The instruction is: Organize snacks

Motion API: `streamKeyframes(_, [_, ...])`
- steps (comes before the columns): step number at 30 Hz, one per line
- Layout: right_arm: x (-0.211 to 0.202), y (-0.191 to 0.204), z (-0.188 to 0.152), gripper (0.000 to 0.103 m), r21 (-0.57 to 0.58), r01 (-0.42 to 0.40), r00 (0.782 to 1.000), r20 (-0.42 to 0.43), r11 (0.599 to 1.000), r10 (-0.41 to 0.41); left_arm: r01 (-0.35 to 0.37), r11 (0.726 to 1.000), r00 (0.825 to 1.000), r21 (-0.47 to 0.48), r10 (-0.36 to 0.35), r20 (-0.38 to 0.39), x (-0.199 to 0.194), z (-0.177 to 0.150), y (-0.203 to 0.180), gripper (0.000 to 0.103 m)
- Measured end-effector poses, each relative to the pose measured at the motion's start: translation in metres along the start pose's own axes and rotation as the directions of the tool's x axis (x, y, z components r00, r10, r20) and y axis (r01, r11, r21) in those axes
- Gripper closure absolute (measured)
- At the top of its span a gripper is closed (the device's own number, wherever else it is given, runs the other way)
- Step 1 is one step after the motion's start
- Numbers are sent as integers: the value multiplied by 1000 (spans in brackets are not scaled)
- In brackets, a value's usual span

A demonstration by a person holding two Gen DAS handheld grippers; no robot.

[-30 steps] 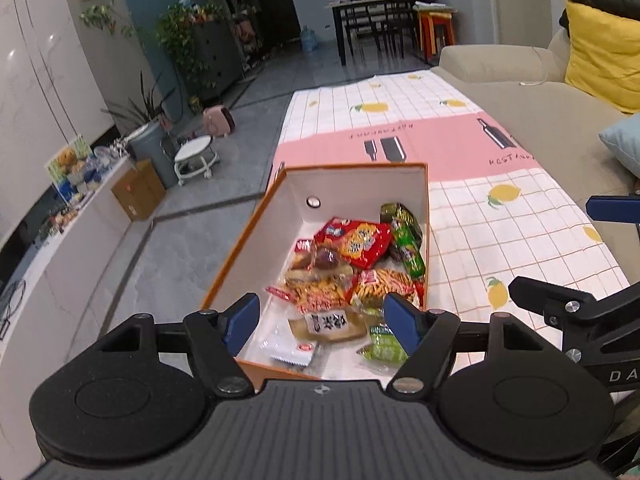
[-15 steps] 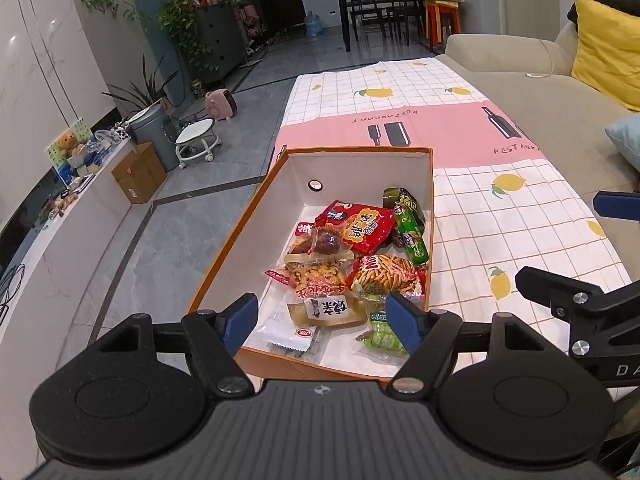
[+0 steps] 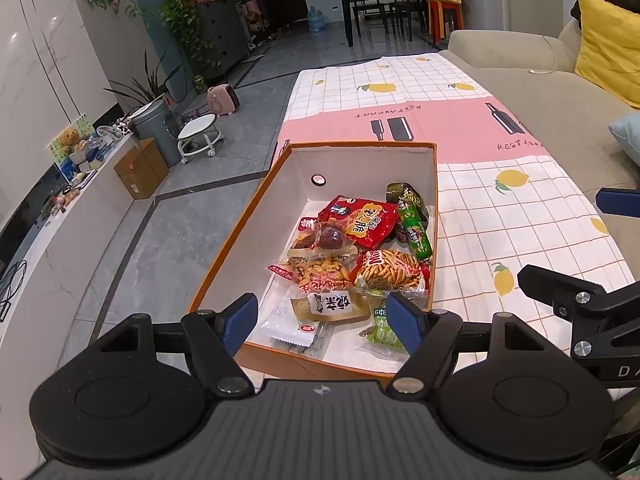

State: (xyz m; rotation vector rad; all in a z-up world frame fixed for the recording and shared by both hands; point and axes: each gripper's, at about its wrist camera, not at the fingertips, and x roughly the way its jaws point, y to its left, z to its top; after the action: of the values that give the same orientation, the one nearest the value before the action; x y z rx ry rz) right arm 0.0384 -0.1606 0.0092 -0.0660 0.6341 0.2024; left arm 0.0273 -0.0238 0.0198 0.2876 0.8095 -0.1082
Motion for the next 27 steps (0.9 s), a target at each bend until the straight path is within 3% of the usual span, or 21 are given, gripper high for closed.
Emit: streamKeyframes(27, [1,-1,-1,4,-9,-7,1000,-2,1000,7,2,1000,1000,3,-2,-4,1,-1,0,17])
